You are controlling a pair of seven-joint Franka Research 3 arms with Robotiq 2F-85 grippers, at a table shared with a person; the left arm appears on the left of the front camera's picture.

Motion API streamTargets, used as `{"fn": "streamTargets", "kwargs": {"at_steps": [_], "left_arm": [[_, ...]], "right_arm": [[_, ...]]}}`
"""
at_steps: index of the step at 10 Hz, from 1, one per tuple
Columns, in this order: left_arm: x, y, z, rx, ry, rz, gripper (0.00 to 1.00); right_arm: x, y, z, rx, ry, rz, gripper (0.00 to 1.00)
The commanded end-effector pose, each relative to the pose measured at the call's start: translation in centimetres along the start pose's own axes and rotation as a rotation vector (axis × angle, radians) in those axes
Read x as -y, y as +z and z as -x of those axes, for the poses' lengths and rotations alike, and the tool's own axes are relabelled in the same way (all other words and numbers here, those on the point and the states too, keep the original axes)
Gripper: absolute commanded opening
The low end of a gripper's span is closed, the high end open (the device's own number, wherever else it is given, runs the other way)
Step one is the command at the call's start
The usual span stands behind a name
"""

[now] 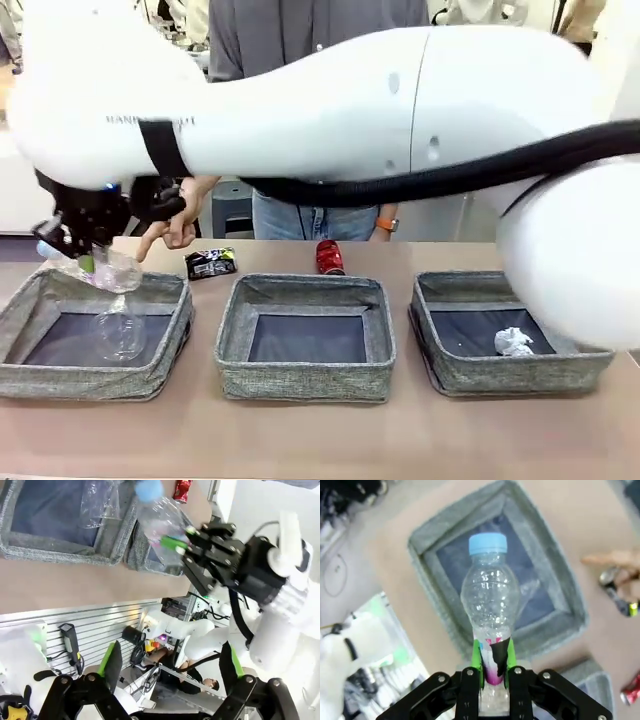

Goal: Sort the waste into the appropriate baskets.
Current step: Place the picked waste into the Fabric basket indicated by the person.

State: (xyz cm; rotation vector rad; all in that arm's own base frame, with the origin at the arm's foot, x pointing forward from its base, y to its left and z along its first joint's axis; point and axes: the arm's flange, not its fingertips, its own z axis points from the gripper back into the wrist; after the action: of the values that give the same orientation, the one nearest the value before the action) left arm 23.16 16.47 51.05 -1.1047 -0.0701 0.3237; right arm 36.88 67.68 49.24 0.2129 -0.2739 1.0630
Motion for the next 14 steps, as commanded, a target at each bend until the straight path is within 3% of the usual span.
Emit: {"fn": "streamTargets", "kwargs": {"at_steps": [1,6,7,8,9,14], "left_arm": [[0.06,-0.22,0.3,0.0,-0.006,-0.009,0.99],[0.06,-0.22,0.3,0.0,-0.006,-0.009,0.99],[0.06,-0.22,0.3,0.0,-0.006,-0.009,0.99],[0.06,-0.22,0.3,0.0,-0.006,-0.009,0.99],[0.06,-0.22,0.3,0.0,-0.006,-0.009,0.99],[0.06,-0.22,0.3,0.0,-0.006,-0.009,0.99]], "right_arm": [[0.99,-0.19,-3.01,0.081,0.08,-0.011,0.19],[1.16,-0.63,-2.64,0.082,0.078,-0.023,0.19],[1.05,-0.54,-2.53,0.085,0.087,-0.018,0.78],[1.01,-0.38,-2.45,0.094,0.089,-0.013,0.78],[1.02,-0.36,-2.43,0.099,0.087,-0.023,1.0],[1.08,-0.42,-2.4,0.094,0.087,-0.021,1.0]]}}
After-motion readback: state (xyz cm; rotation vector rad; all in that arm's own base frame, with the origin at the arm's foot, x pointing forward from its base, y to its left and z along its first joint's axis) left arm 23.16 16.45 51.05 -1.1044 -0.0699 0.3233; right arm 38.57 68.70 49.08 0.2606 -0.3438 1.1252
